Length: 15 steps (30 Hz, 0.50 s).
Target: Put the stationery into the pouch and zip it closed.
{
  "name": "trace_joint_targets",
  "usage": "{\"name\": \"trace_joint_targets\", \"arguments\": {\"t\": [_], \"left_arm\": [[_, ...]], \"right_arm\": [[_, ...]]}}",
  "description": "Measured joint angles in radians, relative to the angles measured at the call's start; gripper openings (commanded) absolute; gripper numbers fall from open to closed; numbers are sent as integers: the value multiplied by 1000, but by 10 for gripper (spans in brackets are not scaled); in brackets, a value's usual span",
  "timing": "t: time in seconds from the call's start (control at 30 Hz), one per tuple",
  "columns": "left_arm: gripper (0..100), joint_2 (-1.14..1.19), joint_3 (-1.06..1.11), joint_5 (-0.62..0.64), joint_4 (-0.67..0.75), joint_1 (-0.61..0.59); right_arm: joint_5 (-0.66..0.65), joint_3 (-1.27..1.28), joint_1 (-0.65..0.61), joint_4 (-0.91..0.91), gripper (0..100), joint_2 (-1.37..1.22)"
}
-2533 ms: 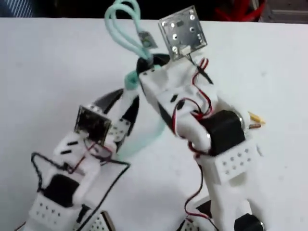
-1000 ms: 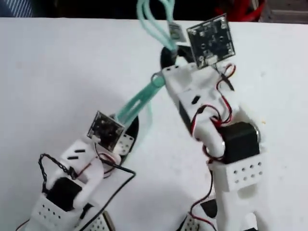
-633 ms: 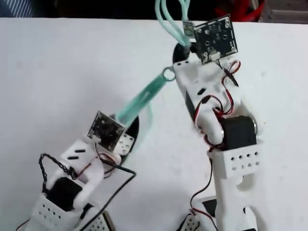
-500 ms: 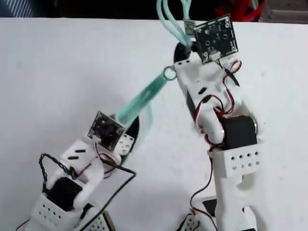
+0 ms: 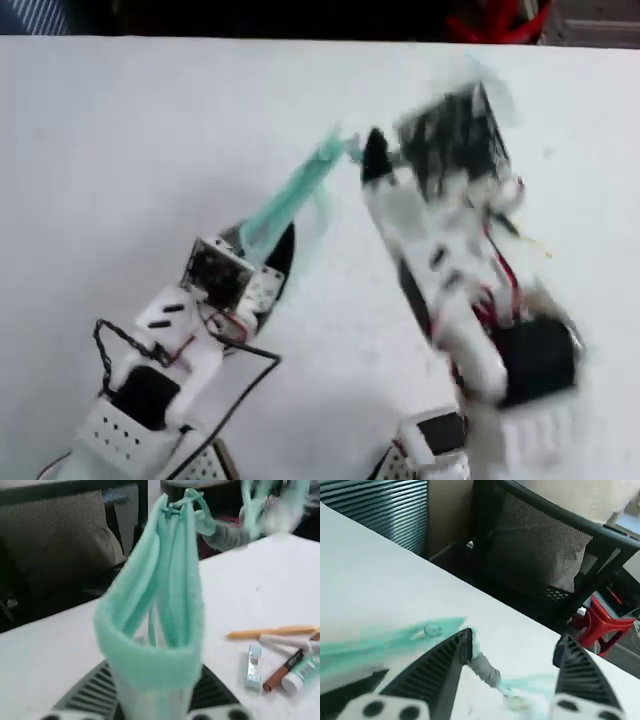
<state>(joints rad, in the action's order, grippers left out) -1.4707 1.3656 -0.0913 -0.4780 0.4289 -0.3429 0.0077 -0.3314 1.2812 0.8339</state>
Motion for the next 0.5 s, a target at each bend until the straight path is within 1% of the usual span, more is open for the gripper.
{"name": "trace_joint_targets", "arguments": {"t": [0.1, 0.2, 0.3, 0.37, 0.5], "left_arm": [[24, 0, 5, 0, 126, 2], [24, 20, -3, 0, 161, -3], [24, 121, -55, 0, 167, 3], [24, 219, -91, 23, 169, 3], [24, 416, -144, 41, 170, 5]], "right_arm": [[-38, -107, 51, 149, 226, 11], [-114, -176, 150, 262, 226, -37], [-206, -192, 304, 290, 224, -141], [-278, -192, 410, 290, 224, -247], [-470, -193, 557, 290, 223, -459]]}}
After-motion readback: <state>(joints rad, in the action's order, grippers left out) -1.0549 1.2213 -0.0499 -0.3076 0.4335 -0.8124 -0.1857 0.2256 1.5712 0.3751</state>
